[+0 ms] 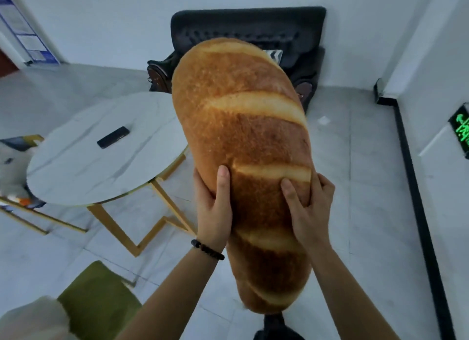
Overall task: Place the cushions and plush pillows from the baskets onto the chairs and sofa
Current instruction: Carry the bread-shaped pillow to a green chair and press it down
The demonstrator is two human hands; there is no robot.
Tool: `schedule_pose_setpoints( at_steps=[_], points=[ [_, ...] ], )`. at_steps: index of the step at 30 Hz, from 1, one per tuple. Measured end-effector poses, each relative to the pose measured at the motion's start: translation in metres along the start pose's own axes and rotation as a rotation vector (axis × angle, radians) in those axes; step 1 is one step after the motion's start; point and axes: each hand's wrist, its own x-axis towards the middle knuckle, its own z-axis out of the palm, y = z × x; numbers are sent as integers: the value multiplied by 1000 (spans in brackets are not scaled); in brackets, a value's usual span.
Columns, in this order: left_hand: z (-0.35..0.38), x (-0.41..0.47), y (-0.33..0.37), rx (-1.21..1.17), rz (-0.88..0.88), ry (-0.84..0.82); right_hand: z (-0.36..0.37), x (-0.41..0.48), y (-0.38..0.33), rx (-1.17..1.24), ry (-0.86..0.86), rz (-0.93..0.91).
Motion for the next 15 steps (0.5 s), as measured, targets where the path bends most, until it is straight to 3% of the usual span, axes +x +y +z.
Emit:
schedule_pose_setpoints(
  at_steps=[4, 15],
  points=[
    [23, 100, 1, 128, 169, -73, 48, 111, -18, 9, -49, 34],
    [32, 392, -113, 100, 94, 203, 243, 350, -3, -113, -199, 41]
  ],
)
